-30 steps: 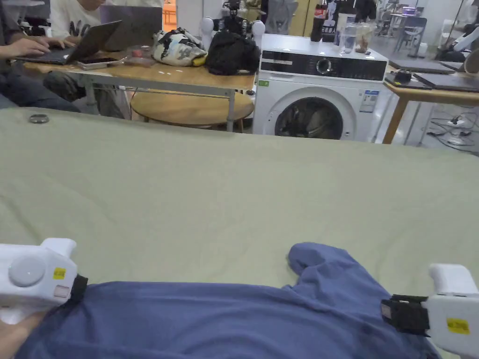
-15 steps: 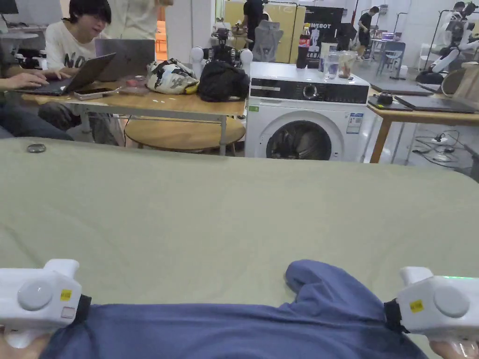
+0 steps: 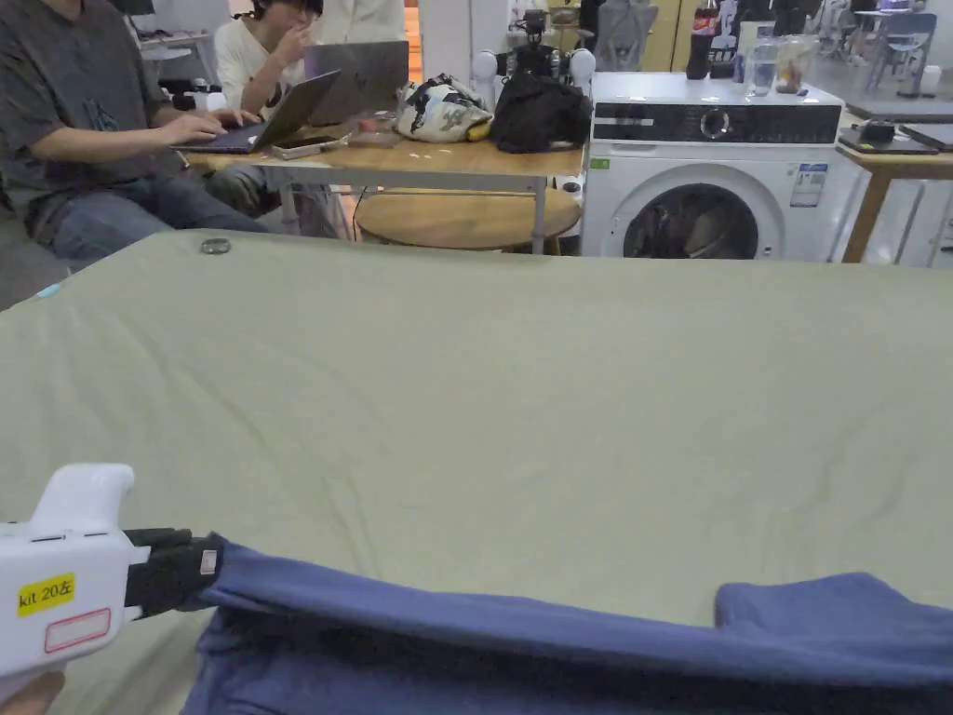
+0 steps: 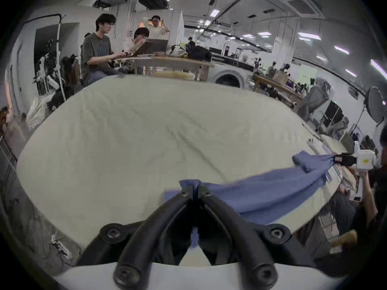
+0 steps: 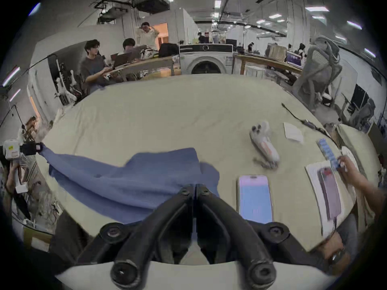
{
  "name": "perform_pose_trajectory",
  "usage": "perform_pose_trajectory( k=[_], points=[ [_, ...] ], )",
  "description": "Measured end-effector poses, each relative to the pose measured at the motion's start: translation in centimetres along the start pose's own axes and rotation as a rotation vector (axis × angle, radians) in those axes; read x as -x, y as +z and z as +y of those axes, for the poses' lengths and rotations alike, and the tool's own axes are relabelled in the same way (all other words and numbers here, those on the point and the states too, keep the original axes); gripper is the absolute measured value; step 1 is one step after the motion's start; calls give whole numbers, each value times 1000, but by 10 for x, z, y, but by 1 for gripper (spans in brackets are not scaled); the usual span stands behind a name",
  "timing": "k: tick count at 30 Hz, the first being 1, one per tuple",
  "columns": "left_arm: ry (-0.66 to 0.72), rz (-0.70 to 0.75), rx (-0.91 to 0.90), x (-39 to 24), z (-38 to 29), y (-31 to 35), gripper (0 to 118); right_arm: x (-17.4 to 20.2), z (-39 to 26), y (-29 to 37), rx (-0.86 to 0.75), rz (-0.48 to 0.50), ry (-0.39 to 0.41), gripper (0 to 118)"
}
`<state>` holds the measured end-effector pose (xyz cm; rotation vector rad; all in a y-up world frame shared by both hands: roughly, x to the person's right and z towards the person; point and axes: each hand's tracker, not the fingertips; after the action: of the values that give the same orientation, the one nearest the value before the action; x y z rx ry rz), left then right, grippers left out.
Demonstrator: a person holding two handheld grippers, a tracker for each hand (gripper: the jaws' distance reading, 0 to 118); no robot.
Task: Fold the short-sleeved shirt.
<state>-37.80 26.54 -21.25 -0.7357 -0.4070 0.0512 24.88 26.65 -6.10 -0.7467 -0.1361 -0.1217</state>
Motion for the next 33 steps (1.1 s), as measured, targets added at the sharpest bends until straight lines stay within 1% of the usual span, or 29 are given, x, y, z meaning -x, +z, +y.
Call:
perform_pose_trajectory(
  k=[3, 5, 6, 7, 8, 9, 10, 13, 15, 16, 18, 20, 21, 22, 23, 24, 25, 26, 28, 30, 33],
  points=[
    [-13, 10, 41, -2, -30, -11, 0, 5, -32, 0, 22, -18, -5, 0],
    [-14, 22, 51, 1, -45, -21, 2, 10, -49, -7, 57, -8, 14, 0],
    [-4, 29, 54, 3, -49, -25, 18, 11, -55, -13, 55, -11, 16, 3],
    [21, 33, 53, 3, -54, -28, 41, 12, -61, -15, 57, -18, 30, 13],
    [43, 37, 27, 4, -57, -28, 63, 14, -64, -15, 55, -34, 43, 32],
    [57, 25, 7, 3, -58, -25, 62, 15, -67, -14, 31, -63, 50, 35],
    [60, 5, -35, 0, -57, -20, 62, 13, -66, -12, 2, -69, 47, 35],
    [-16, 35, -121, -16, -39, -11, 63, 19, -52, -1, -104, -23, -19, 36],
    [-58, 37, -176, -35, -22, -11, 62, 27, -38, 0, -183, 6, -31, 36],
    [-59, 27, -219, -45, -15, -13, 62, 36, -29, -4, -203, 10, -24, 37],
    [-56, -2, -222, -63, 2, -24, 62, 52, -14, -15, -223, 23, -2, 38],
    [-58, 12, -244, -87, 14, -34, 62, 76, -2, -24, -257, 40, 20, 38],
    [-63, 25, -262, -96, 19, -41, 62, 89, 5, -29, -248, 49, 44, 35],
    [-62, 17, -264, -103, 23, -47, 60, 101, 10, -35, -242, 66, 64, 29],
    [-56, 7, -268, -110, 23, -51, 44, 110, 13, -40, -248, 72, 63, 13],
    [-43, -6, -273, -116, 23, -56, 25, 118, 16, -46, -251, 77, 66, 3],
    [-36, -38, -263, -121, 23, -61, 4, 126, 18, -52, -251, 70, 74, 0],
    [-35, -60, -247, -127, 22, -65, 0, 134, 17, -55, -252, 45, 90, 0],
    [-82, -47, -207, -140, 16, -70, 0, 141, 15, -63, -264, 29, 113, 0],
    [-97, -63, -207, -145, 9, -70, 0, 145, 8, -67, -281, 37, 114, 0],
    [-110, -53, -214, -144, 4, -64, 0, 145, 5, -70, -280, 22, 109, 0]
  ],
)
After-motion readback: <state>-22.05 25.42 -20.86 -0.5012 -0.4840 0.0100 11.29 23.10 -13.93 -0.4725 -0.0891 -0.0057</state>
